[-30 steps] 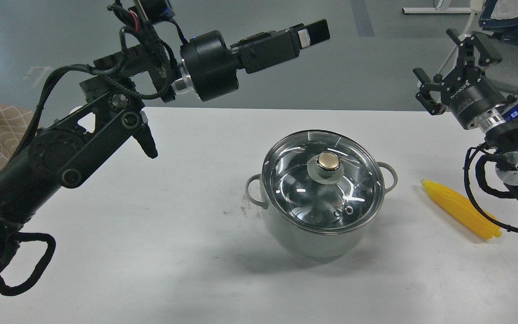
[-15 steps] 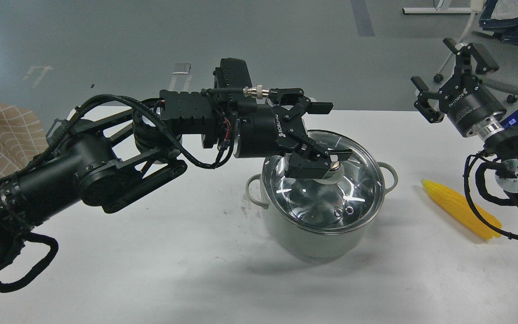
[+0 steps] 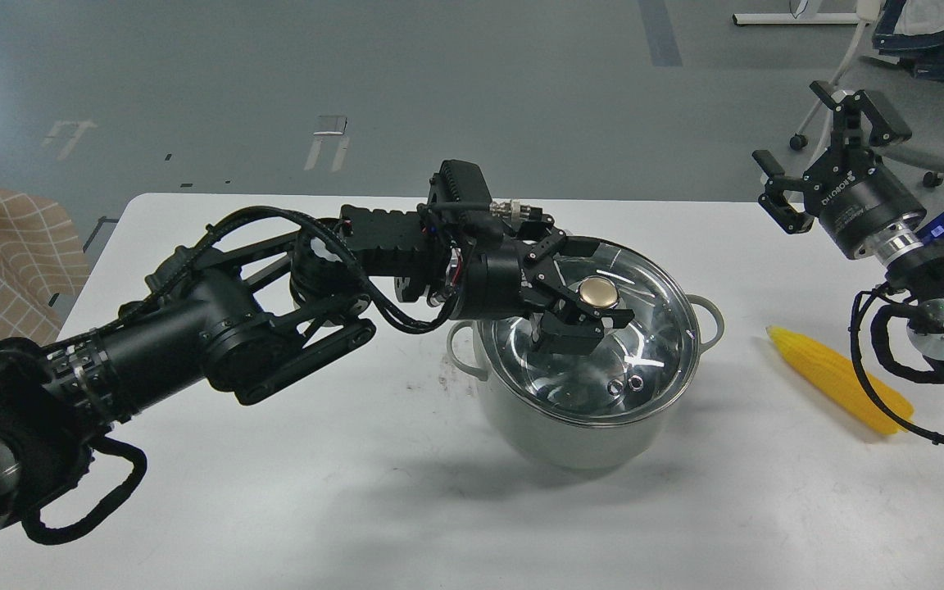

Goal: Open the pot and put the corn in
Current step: 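Swing the left gripper over the pot toward the lid's brass knob, then close the left gripper on the brass knob of the glass lid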

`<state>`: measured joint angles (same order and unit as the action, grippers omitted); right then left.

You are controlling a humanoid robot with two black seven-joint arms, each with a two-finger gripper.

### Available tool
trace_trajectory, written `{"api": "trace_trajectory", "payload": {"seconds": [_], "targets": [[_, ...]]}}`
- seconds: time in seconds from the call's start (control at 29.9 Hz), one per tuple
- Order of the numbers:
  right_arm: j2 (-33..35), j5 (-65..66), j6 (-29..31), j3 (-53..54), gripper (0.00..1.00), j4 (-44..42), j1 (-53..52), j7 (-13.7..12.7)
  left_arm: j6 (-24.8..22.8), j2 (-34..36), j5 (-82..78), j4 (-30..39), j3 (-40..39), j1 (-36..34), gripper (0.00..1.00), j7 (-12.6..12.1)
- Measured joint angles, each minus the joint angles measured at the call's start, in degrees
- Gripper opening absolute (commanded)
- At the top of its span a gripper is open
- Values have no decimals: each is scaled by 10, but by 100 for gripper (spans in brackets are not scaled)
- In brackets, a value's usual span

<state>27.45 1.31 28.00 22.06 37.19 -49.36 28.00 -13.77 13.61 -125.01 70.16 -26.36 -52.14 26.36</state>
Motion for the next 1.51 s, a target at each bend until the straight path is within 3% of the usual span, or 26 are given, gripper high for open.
{"api": "trace_trajectory", "payload": {"seconds": [0.9,1.17,1.34,1.51], "targets": [[-1,1,0,0,98,7,8,0,39,-14,0,-37,4,25,87,-7],[-2,1,0,0,98,7,9,0,39,-15,0,-37,3,30,54,-8],[-3,1,0,0,98,7,9,0,40,-16,0,-37,3,32,19,-15],[-4,1,0,0,98,7,9,0,40,-25,0,-30,-1,28,14,-25]]}}
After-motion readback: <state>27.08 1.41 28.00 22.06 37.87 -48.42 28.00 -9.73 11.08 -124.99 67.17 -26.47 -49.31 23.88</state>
